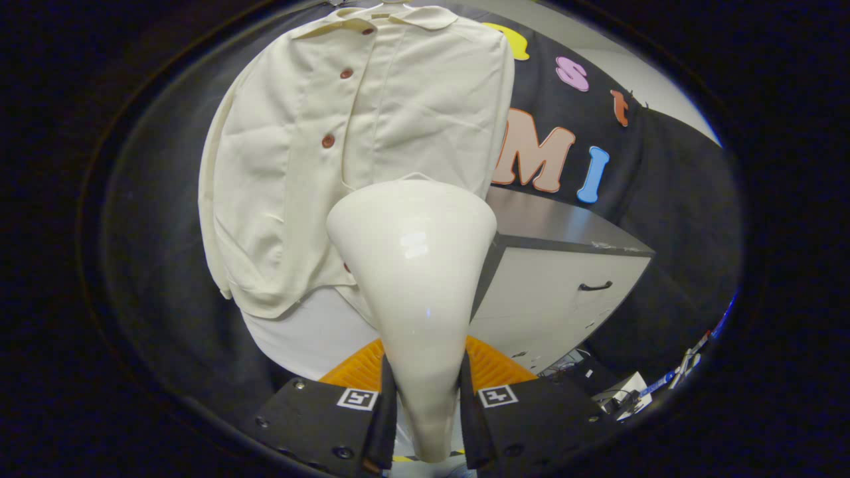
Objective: Iron the clothes twice with a garment steamer, once on the left side and once on the right side.
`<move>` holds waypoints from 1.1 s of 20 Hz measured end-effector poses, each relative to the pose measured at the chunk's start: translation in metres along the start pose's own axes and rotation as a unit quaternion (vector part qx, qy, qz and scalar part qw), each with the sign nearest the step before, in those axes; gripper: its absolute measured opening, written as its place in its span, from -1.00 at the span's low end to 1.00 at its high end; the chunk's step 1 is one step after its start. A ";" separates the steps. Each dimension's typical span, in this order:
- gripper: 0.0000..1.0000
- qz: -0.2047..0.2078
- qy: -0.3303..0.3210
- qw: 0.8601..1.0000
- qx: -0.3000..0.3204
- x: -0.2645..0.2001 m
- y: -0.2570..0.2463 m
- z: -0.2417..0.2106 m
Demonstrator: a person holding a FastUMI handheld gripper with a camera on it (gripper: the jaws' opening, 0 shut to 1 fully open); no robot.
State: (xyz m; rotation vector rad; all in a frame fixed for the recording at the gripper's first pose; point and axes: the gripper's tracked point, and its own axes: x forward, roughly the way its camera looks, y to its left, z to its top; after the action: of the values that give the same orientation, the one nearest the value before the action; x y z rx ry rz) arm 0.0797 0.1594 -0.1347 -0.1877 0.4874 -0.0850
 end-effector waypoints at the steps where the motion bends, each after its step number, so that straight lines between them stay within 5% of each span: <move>1: -0.19 0.002 -0.007 1.000 0.000 -0.004 0.000 0.007; 22: -0.20 0.052 -0.136 0.988 0.044 -0.108 -0.063 0.112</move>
State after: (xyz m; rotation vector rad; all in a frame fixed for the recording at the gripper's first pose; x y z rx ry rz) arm 0.0354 0.1286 0.0241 -0.0839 0.2204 0.0216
